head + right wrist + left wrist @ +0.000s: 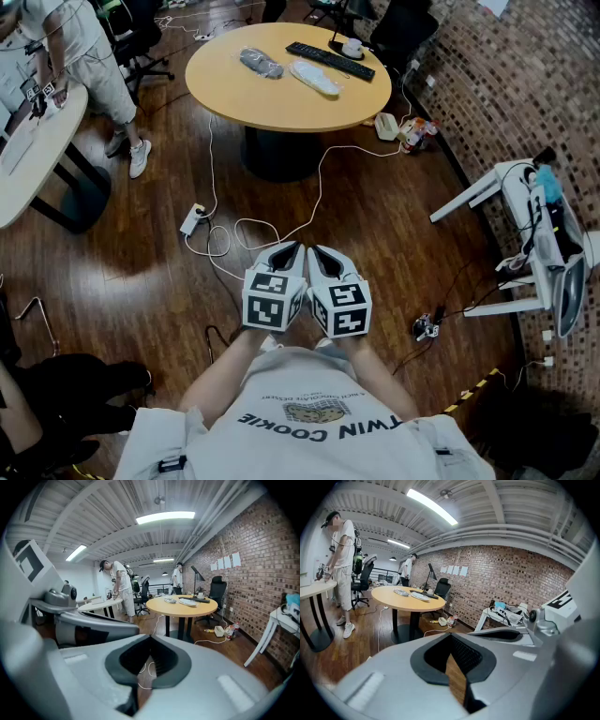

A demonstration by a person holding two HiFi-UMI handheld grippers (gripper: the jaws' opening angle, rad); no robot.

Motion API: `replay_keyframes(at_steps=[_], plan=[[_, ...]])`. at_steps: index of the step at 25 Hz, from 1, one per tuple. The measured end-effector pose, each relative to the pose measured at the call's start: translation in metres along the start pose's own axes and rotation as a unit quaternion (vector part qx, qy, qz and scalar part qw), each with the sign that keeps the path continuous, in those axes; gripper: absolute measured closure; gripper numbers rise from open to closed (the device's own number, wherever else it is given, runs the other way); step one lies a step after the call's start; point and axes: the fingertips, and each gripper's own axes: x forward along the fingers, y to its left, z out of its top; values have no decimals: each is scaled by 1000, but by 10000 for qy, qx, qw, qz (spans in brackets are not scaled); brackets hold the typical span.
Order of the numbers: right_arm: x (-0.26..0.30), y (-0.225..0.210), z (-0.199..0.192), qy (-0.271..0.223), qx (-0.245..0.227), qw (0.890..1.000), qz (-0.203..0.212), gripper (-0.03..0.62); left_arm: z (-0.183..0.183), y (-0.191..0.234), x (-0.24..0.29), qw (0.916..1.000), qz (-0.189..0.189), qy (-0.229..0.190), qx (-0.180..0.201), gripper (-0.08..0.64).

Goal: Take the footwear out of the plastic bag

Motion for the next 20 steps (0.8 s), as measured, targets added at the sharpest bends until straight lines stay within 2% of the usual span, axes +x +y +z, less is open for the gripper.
replay_keyframes(at_steps=[4, 9, 14, 20], plan=[[20, 14, 17, -75, -110, 9999, 23, 592, 8, 33, -1, 10000, 41, -26, -40, 554], [47, 18, 26, -44, -155, 9998, 85, 592, 16, 53, 12, 10000, 16, 35, 2, 554], [80, 1, 36, -55, -93, 9999, 127, 592, 22, 69, 44, 9999, -32, 151, -19, 552], [138, -35, 66, -161, -19, 9995, 253, 592, 62, 103, 99, 9997, 158, 156, 140, 554]])
